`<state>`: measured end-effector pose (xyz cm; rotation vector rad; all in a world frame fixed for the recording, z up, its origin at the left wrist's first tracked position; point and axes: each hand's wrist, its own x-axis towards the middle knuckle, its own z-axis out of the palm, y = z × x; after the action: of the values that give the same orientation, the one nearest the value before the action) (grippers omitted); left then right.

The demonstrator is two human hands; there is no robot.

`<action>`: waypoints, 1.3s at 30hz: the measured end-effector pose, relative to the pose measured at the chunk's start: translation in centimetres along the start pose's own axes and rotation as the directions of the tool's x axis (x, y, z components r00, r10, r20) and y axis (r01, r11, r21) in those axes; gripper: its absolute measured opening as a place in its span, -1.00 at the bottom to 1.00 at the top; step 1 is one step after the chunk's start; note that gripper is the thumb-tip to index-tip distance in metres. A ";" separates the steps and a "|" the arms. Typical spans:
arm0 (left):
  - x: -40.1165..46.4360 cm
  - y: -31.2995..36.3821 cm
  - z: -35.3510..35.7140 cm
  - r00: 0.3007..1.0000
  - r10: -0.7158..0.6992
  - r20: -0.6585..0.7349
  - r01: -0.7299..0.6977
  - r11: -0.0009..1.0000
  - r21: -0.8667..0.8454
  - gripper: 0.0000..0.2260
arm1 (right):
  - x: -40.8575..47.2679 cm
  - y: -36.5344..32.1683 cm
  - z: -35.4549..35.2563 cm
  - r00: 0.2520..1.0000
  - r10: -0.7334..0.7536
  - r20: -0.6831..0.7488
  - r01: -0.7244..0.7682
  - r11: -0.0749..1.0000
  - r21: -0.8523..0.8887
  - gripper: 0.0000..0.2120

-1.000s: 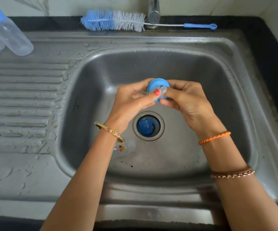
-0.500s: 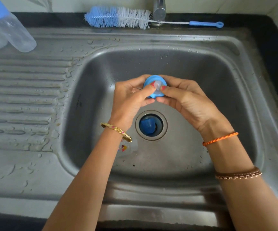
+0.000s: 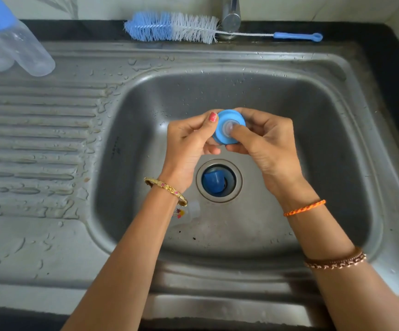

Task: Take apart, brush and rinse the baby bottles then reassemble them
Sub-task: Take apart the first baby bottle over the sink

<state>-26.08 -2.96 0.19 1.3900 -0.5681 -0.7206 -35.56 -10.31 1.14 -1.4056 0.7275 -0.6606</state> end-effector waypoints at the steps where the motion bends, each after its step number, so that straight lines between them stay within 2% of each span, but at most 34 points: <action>1: 0.0 -0.1 0.1 1.000 0.017 -0.010 -0.017 1.000 0.004 -0.83 | -0.1 0.0 0.1 1.000 -0.010 -0.016 0.010 1.000 0.001 -0.86; 5: -0.3 -0.2 0.4 0.998 0.032 -0.054 -0.034 0.999 -0.032 -0.87 | -0.3 0.0 0.7 0.994 -0.057 -0.089 0.056 0.998 -0.009 -0.86; 9: -0.3 -0.2 0.1 0.996 0.090 -0.023 -0.090 0.996 -0.012 -0.88 | -0.1 0.0 0.8 0.993 -0.034 -0.116 0.035 0.999 0.006 -0.84; 11: -0.1 -0.1 0.0 0.992 0.127 -0.001 -0.127 0.992 0.024 -0.87 | 0.1 0.1 0.4 0.998 0.021 -0.061 -0.019 0.999 0.033 -0.83; 13: -0.1 -0.1 -0.1 0.987 0.162 -0.006 -0.161 0.984 0.074 -0.85 | 0.2 -0.1 0.0 0.996 0.066 0.060 -0.069 0.997 0.041 -0.81; 17: 0.1 -0.2 0.0 0.984 0.171 -0.050 -0.166 0.982 0.090 -0.85 | 0.5 -0.6 -0.6 0.958 0.155 0.240 -0.185 0.976 0.111 -0.74; 19: 0.2 -0.3 -0.1 0.985 0.165 -0.060 -0.160 0.984 0.079 -0.86 | 0.5 -0.8 -0.7 0.946 0.168 0.276 -0.214 0.966 0.144 -0.73; 21: 0.2 -0.3 -0.2 0.986 0.157 -0.048 -0.153 0.986 0.068 -0.86 | 0.5 -0.7 -0.7 0.960 0.139 0.242 -0.169 0.980 0.108 -0.77; 27: 0.2 -0.4 -0.3 0.998 0.061 -0.005 -0.061 0.997 -0.042 -0.84 | 0.4 -0.1 -0.1 1.000 -0.001 0.005 0.001 0.998 -0.063 -0.76; 29: 0.2 -0.3 -0.5 1.000 0.013 0.023 -0.011 0.998 -0.069 -0.84 | 0.4 -0.2 -0.2 0.999 -0.016 -0.036 0.015 0.999 -0.029 -0.80; 32: 0.5 -0.2 -0.6 0.994 -0.108 0.027 0.111 0.984 -0.142 -0.86 | 0.4 -0.5 -0.3 1.000 0.024 -0.012 -0.023 0.998 0.063 -0.85; 35: 0.8 -0.1 -0.9 0.976 -0.215 0.044 0.220 0.953 -0.208 -0.89 | 0.5 -0.4 -0.6 0.991 0.105 0.082 -0.113 0.989 0.099 -0.84; 39: 1.0 0.2 -1.5 0.955 -0.278 0.104 0.292 0.943 -0.161 -0.82 | 0.9 -0.6 -1.2 0.969 0.155 0.194 -0.171 0.983 0.067 -0.82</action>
<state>-24.26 -2.70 0.13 1.2965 -0.3573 -1.0395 -35.97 -11.80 1.63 -1.2959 0.6499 -0.4177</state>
